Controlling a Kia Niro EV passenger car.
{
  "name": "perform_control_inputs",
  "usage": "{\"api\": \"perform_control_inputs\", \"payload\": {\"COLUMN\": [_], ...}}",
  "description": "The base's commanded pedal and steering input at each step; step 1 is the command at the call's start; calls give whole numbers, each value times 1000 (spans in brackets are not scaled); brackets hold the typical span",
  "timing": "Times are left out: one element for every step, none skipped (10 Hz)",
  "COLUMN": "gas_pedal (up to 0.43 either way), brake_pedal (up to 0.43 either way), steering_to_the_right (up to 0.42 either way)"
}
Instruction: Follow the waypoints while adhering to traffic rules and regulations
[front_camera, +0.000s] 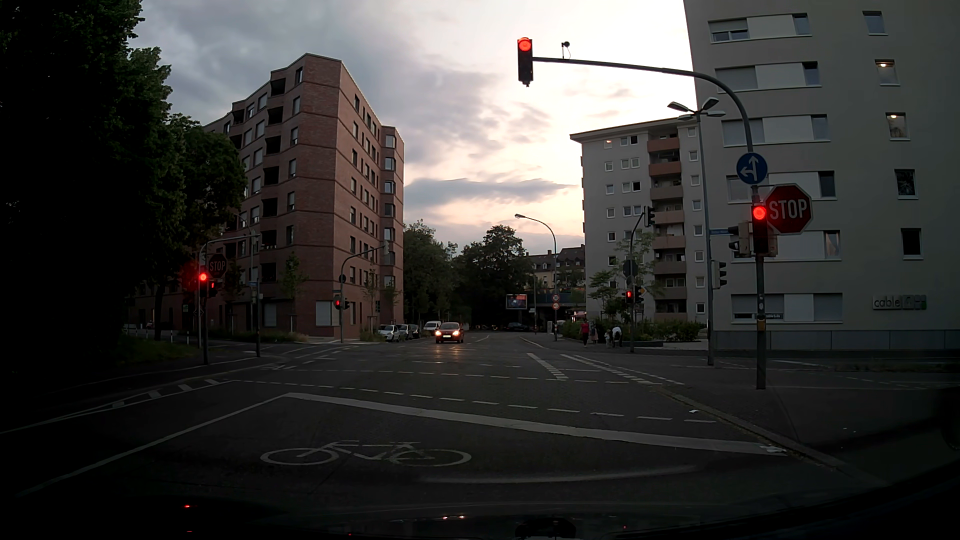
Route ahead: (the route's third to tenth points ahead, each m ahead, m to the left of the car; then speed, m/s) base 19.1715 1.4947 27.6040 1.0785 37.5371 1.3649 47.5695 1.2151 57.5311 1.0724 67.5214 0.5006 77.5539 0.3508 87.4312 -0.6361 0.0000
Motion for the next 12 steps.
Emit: {"api": "perform_control_inputs", "payload": {"gas_pedal": [0,0,0,0,0,0,0,0,0,0,0,0], "brake_pedal": [201,207,207,201,201,201,201,201,201,201,201,201], "steering_to_the_right": [-8,-8,-8,-8,-8,-8,-8,-8,-8,-8,-8,-8]}}
